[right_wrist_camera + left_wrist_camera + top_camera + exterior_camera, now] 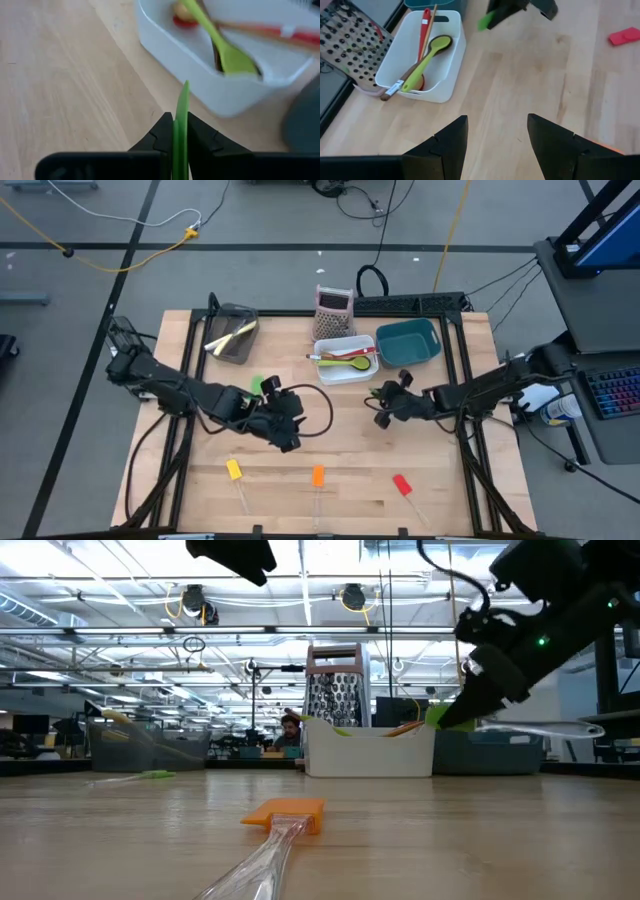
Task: Pick & Place Kitchen Items
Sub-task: Put the right green spatula into the blue bin
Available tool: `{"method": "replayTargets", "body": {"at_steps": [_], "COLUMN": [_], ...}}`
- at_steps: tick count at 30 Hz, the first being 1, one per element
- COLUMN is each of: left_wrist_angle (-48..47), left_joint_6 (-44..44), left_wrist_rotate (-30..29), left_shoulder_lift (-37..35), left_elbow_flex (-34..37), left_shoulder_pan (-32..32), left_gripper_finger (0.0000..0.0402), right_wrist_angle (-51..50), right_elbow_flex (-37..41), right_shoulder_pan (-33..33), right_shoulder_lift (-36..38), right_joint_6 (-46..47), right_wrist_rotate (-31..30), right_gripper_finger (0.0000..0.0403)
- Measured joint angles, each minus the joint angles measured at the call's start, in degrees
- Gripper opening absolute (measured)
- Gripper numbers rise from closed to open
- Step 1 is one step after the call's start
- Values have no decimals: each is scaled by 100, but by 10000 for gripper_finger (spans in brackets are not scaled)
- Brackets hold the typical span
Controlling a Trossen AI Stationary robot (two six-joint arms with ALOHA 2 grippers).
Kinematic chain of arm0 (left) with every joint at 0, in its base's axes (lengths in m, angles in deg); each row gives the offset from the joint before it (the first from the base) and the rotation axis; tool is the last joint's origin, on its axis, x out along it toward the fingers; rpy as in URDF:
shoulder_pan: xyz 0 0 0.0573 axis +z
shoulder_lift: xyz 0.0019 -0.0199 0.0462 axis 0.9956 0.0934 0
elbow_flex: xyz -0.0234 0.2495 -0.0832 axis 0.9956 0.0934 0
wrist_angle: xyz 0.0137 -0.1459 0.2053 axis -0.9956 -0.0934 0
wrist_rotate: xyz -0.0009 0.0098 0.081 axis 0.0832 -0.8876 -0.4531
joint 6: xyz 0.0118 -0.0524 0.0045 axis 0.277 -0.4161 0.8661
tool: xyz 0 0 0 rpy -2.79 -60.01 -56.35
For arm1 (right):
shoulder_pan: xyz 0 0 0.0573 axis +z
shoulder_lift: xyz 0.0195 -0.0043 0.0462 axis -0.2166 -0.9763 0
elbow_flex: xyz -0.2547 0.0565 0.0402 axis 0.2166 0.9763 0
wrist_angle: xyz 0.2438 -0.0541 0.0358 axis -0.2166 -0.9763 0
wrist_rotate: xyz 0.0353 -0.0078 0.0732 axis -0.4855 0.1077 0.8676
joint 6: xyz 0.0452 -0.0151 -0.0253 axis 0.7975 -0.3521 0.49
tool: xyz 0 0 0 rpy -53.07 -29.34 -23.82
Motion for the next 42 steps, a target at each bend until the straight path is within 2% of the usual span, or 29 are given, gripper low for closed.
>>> {"method": "replayTargets", "body": {"at_steps": [8, 15, 21, 31, 33, 38, 42], "left_wrist_angle": [-3, -3, -43, -86, -86, -86, -85], "left_joint_6": [-149, -247, -2, -123, -123, -188, -296], "left_wrist_rotate": [2, 4, 43, 66, 66, 68, 70], "left_shoulder_lift": [0, 0, 33, 33, 33, 33, 33], "left_elbow_flex": [0, 0, 0, 0, 0, 0, 0], "left_shoulder_pan": [-119, -136, -137, -137, -137, -137, -137], "left_gripper_finger": [211, 212, 212, 212, 212, 212, 212], "right_wrist_angle": [-32, -119, -185, -425, -428, -421, -359], "right_elbow_flex": [-2, -7, -7, -9, -11, -11, -13], "right_shoulder_pan": [-75, -297, -778, -1958, -2264, -3078, -3643], "right_shoulder_lift": [641, 1122, 1398, 1442, 1442, 1421, 1315], "right_joint_6": [-1649, -3083, -3780, -4903, -5088, -5427, -5618], "right_wrist_rotate": [-73, -828, -791, -766, -564, 666, 1183], "right_gripper_finger": [22, 23, 23, 23, 23, 23, 23]}}
